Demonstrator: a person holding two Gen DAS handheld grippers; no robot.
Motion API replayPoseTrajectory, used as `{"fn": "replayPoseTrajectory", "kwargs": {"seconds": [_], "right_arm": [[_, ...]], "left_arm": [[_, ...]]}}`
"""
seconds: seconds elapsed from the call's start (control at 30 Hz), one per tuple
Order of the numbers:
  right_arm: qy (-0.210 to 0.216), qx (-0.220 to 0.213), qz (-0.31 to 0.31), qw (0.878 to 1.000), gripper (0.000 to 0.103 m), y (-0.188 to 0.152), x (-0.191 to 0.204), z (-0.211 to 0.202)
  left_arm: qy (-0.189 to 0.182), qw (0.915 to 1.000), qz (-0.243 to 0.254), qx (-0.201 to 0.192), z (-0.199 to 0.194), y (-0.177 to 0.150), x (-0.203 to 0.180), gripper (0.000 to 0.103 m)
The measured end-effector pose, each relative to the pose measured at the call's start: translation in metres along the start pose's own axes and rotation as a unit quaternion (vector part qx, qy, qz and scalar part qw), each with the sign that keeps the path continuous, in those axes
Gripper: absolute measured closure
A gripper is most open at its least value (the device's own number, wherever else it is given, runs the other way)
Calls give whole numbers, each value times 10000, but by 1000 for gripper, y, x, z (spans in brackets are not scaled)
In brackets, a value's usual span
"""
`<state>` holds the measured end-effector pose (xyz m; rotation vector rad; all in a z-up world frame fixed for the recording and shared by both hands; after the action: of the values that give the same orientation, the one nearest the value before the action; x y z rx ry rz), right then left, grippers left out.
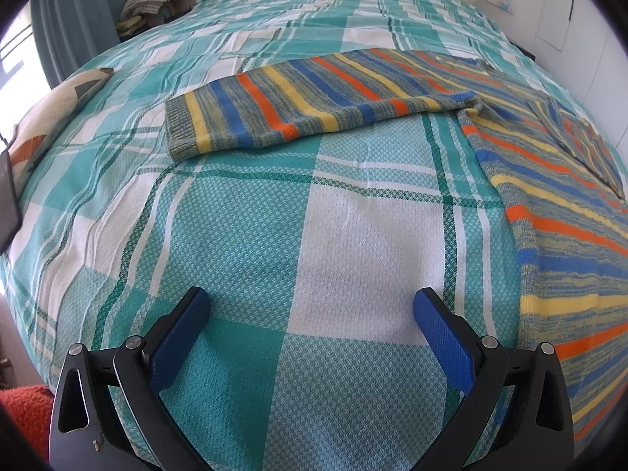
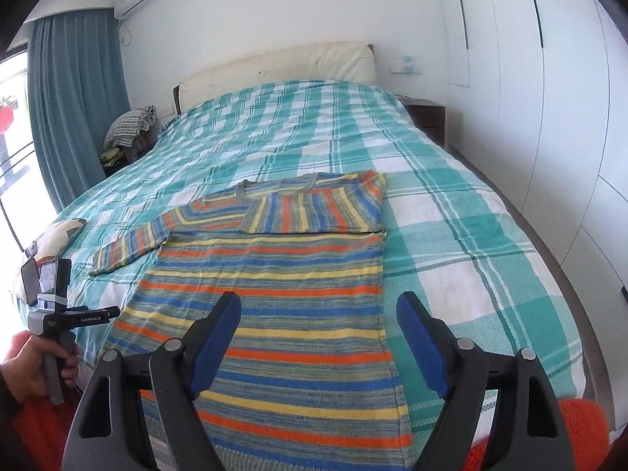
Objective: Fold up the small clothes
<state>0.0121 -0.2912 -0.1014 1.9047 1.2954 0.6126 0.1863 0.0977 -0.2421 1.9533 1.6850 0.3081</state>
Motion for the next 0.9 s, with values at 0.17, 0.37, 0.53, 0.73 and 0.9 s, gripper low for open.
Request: {"fn": "replayPoseTrajectory", "kwargs": {"seconds": [0.17, 0.37, 0.53, 0.73, 0.9], "right_arm": [[24, 143, -46, 9999, 22, -7, 3, 7], [-11, 231, -40, 9997, 22, -12, 3, 11], [19, 375, -78, 9993, 22, -17, 5, 17], [50, 388, -143, 9991, 22, -19, 9, 18], [57, 400, -137, 9991, 22, -20, 9, 18]], "left_arm": [[6, 10000, -3, 0, 0, 0, 0, 0], [9, 10000, -1, -4, 0, 0, 0, 0], [11, 10000, 0, -2, 0, 0, 0, 0], [9, 10000, -1, -5, 0, 0, -1, 0], [10, 10000, 1, -5, 0, 0, -1, 0]]}}
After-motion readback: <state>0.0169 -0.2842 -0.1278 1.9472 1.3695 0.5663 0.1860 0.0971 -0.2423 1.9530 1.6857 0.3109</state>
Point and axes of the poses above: each gripper's, at about its wrist camera, not at the fingertips, and z roughly the way its jaws point, x to its left, y to its top, the point moved 6 cm from there along z, roughly the way its jaws point, and after that the axes turned 12 degrees about -y, right-handed, at the moved point
